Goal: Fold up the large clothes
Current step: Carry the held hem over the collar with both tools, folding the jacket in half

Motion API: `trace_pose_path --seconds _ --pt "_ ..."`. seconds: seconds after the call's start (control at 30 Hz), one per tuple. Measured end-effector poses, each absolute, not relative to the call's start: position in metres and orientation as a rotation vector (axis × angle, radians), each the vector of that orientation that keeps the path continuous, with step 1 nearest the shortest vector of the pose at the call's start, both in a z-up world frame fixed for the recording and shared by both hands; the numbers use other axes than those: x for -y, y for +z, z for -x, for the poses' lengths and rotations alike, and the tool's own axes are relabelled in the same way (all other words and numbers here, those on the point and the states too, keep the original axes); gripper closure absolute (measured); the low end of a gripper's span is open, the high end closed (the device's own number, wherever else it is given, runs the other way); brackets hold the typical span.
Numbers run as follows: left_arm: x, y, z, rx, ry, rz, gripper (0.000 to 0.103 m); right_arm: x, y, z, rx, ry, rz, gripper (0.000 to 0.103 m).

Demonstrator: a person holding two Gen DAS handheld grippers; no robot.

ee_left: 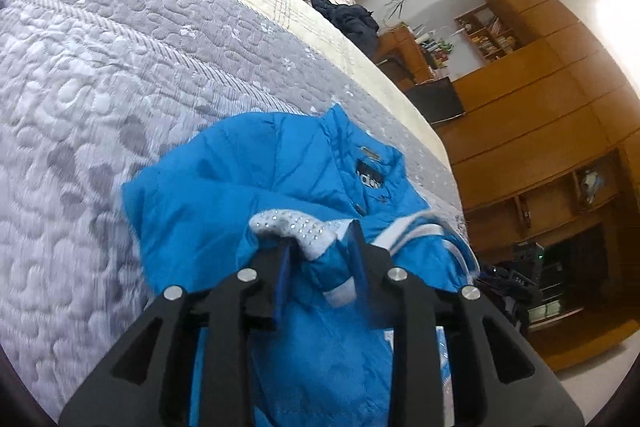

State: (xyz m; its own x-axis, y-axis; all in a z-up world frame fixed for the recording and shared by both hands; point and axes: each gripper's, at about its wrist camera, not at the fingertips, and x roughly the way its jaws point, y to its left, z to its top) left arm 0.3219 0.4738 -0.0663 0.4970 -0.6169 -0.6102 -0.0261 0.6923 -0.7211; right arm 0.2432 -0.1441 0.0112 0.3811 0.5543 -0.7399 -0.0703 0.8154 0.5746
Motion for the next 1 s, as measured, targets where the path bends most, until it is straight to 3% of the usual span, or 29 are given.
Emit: trace_pose_path --seconds 0.13,0.3,0.53,0.8,0.83,0.87,0.9,0.93,0.97,1.0 --pt "-0.491 -0.049 -0.298 -0.935 -0.374 0.748 0.056 0.155 0.021 -0.226 -1.089 0.404 -0.449 0.047" --pt "-0.506 -0.024 -0.282 -0.853 -0.316 0.665 0.049 0.139 0.028 -0.218 -1.071 0.421 -0.330 0.043" --pt "-0.473 -0.034 -0.303 -0.917 -0.338 0.414 0.039 0.099 0.027 -0.248 -1.055 0.496 -0.191 0.016" --pt "-0.451 -0.066 -0.341 -0.965 -0.411 0.292 0.037 0.066 -0.001 -0.285 -1.084 0.539 -0.058 0.015" --pt "-0.446 -0.067 -0.343 -0.961 -0.416 0.283 0.037 0.063 -0.004 -0.286 -1.087 0.533 -0.048 0.018" --pt "-0.440 -0.068 -0.345 -0.957 -0.416 0.271 0.038 0.060 -0.006 -0.286 -1.084 0.531 -0.036 0.030" --pt "-0.435 -0.069 -0.346 -0.954 -0.399 0.249 0.039 0.059 -0.007 -0.286 -1.077 0.520 -0.021 0.035" --pt "-0.430 -0.070 -0.347 -0.948 -0.379 0.220 0.048 0.057 -0.007 -0.284 -1.065 0.501 0.002 0.045" --pt "-0.426 -0.070 -0.345 -0.938 -0.364 0.196 0.053 0.057 -0.007 -0.283 -1.056 0.494 0.015 0.062" --pt "-0.424 -0.069 -0.343 -0.930 -0.354 0.184 0.066 0.059 -0.006 -0.279 -1.047 0.498 0.012 0.071"
